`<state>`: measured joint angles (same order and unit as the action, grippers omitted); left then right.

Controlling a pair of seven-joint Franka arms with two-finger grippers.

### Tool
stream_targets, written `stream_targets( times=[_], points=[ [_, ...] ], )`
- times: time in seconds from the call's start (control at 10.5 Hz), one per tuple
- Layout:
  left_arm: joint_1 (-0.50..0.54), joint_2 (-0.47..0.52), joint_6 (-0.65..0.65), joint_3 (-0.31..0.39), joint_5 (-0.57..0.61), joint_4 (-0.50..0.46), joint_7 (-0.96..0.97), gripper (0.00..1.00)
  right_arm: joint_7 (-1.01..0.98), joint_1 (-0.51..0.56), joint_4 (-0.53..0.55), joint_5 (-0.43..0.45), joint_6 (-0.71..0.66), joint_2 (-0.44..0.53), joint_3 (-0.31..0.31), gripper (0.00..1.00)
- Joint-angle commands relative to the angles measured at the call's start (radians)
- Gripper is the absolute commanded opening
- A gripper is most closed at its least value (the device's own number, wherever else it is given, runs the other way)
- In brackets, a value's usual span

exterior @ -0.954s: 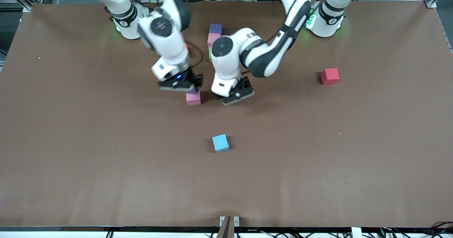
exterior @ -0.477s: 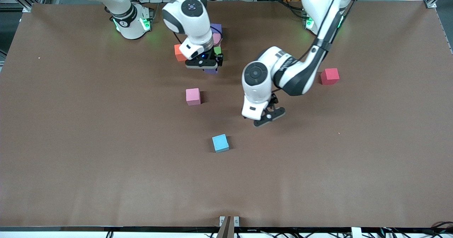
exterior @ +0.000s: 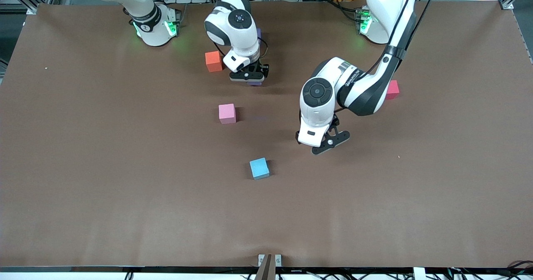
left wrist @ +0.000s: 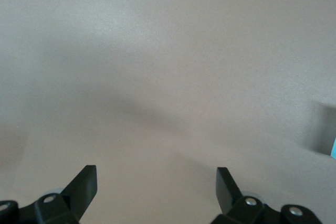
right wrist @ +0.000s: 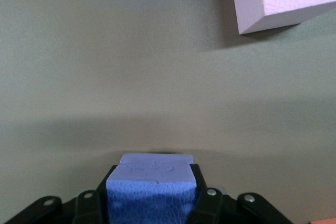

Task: Arrange blocks into number 1
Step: 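Lower the purple cube below the green cube and open the right gripper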

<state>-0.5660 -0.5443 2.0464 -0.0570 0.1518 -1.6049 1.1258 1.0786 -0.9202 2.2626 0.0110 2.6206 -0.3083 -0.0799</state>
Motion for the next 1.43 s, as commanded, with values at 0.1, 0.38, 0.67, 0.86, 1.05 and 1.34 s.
stream_targets(
  times=[0.1,0.38,0.67,0.86,1.05,1.34],
  points=[
    [0.006,0.012,-0.008,-0.009,-0.008,-0.012,-0.015,1.0,0.017,-0.017,-0.006,-0.006,0.016,-0.026,0.002,0.5],
    [0.006,0.012,-0.008,-0.011,-0.011,-0.012,-0.015,1.0,0.017,-0.029,-0.005,-0.005,0.018,-0.041,0.002,0.5],
    [0.006,0.012,-0.008,-0.011,-0.009,-0.012,-0.015,1.0,0.02,-0.035,-0.002,-0.005,0.016,-0.041,-0.008,0.5],
    [0.006,0.012,-0.008,-0.011,-0.011,-0.012,-0.015,1.0,0.02,-0.035,0.0,-0.005,0.016,-0.04,-0.017,0.5],
    [0.008,0.014,-0.009,-0.011,-0.011,-0.013,-0.015,1.0,0.021,-0.04,0.006,-0.005,0.015,-0.04,-0.017,0.53],
    [0.006,0.014,-0.008,-0.011,-0.011,-0.013,-0.015,1.0,0.021,-0.031,0.012,-0.002,0.009,-0.04,-0.017,0.57]
  ],
)
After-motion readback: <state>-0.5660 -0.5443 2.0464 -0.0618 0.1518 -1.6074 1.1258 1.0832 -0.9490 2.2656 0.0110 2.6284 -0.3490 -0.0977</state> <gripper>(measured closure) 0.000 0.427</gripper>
